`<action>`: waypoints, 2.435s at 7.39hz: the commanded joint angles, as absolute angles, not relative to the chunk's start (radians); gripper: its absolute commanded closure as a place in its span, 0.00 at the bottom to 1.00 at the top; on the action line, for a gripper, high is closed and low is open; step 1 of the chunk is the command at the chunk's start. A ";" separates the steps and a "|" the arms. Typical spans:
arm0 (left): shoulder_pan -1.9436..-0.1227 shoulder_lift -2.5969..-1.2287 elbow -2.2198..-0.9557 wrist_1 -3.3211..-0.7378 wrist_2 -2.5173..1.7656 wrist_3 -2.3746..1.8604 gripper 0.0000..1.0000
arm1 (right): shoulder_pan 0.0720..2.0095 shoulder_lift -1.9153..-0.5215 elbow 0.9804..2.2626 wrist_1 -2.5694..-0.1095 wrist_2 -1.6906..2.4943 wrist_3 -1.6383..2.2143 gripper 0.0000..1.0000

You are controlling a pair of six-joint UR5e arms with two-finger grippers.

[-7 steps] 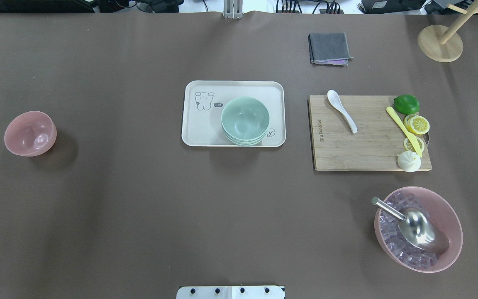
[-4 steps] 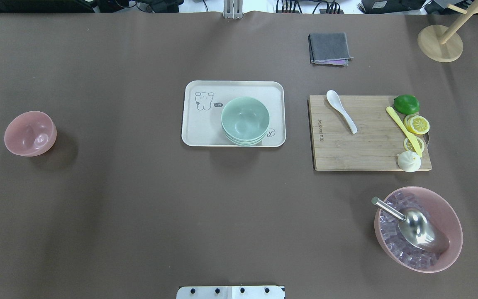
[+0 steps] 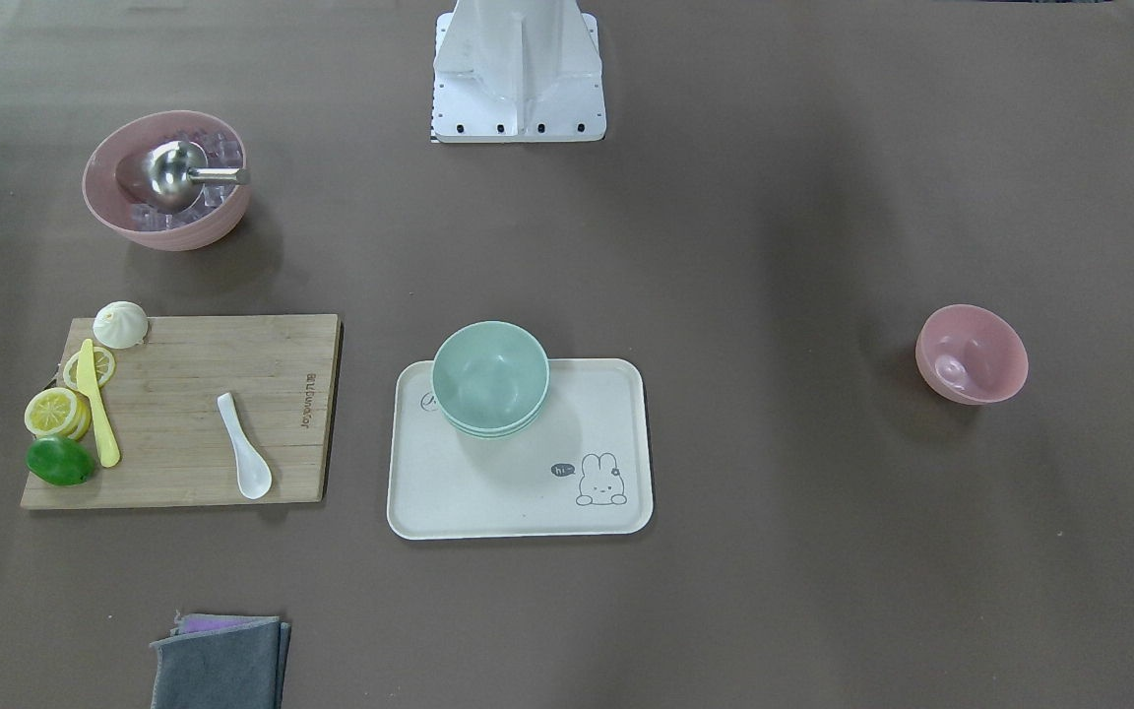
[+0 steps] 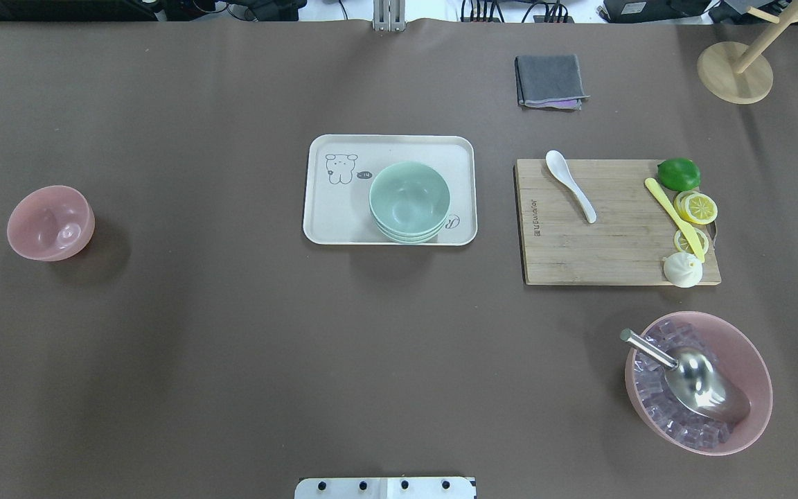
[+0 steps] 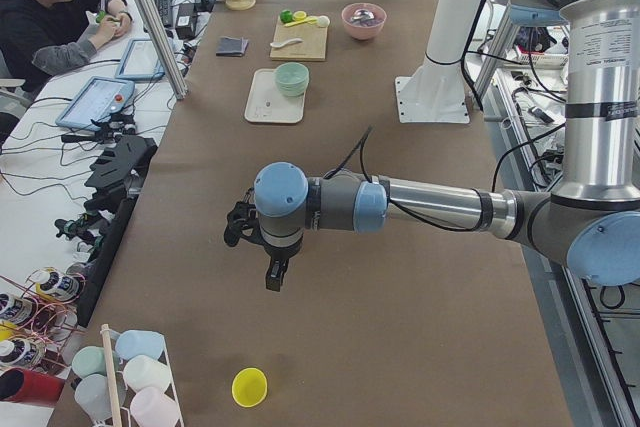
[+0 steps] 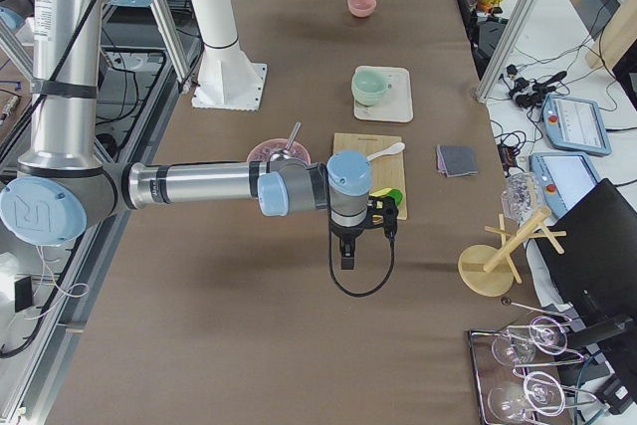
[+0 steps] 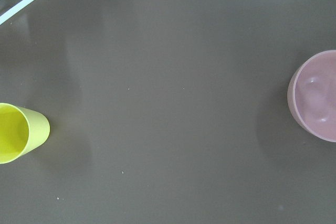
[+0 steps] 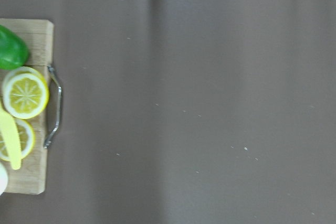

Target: Stack pink bowl on green and place spoon

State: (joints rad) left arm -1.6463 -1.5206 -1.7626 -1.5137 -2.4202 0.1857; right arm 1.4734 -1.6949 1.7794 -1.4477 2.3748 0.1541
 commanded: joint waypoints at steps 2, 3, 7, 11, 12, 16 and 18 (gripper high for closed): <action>-1.628 -1.618 -1.733 -1.525 -2.422 0.120 0.01 | 1.416 -1.617 1.779 -1.390 2.416 0.155 0.00; -1.628 -1.612 -1.733 -1.531 -2.446 0.118 0.01 | 1.416 -1.617 1.776 -1.388 2.408 0.147 0.00; -1.508 -1.629 -1.681 -1.632 -2.522 0.098 0.01 | 1.396 -1.569 1.784 -1.390 2.404 0.156 0.00; -1.321 -1.631 -1.643 -1.738 -2.356 -0.254 0.01 | 1.254 -1.516 1.822 -1.391 2.240 0.345 0.00; -1.289 -1.631 -1.590 -1.838 -2.356 -0.321 0.01 | 1.218 -1.505 1.830 -1.391 2.203 0.397 0.00; -1.166 -1.664 -1.462 -2.112 -2.309 -0.515 0.04 | 1.200 -1.499 1.833 -1.391 2.186 0.416 0.00; -1.135 -1.677 -1.454 -2.112 -2.306 -0.515 0.26 | 1.200 -1.499 1.833 -1.391 2.186 0.416 0.00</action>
